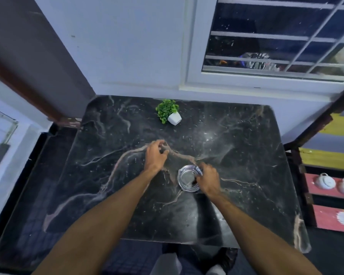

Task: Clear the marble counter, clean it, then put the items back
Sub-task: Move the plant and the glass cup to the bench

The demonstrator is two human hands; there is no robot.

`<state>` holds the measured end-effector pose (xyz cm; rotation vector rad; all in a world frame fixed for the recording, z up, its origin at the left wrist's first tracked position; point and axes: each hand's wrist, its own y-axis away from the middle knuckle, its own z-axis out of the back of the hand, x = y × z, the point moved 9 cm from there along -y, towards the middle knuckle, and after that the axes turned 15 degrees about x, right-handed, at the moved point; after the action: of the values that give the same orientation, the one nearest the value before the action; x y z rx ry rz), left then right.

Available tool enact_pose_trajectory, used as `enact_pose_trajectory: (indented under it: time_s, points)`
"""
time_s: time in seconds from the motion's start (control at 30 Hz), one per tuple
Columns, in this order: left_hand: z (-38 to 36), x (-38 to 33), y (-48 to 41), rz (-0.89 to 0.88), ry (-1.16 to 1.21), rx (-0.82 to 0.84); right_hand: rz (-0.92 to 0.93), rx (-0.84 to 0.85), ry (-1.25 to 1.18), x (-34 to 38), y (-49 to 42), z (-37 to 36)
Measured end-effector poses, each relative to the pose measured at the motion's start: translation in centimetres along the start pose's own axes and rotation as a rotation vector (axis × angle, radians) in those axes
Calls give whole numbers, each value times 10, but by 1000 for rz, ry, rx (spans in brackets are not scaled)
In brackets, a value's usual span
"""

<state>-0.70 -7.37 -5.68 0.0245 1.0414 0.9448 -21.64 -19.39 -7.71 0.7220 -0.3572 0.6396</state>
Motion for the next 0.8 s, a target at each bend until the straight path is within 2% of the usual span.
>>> enact_pose_trajectory:
  time_s: [0.2, 0.33, 0.6, 0.7, 0.8]
  points:
    - [3, 3, -59, 126, 57, 10, -16, -125, -127, 7, -24, 29]
    - [0, -17, -95, 161, 111, -59, -17, -211, -187, 3, -39, 45]
    - [-18, -47, -141, 445, 384, -150, -38, -291, -181, -13, -47, 69]
    - [-17, -56, -151, 432, 396, -139, -54, -301, -195, -24, -47, 74]
    - [-11, -70, -139, 338, 248, -125, -53, -316, -232, -34, -43, 82]
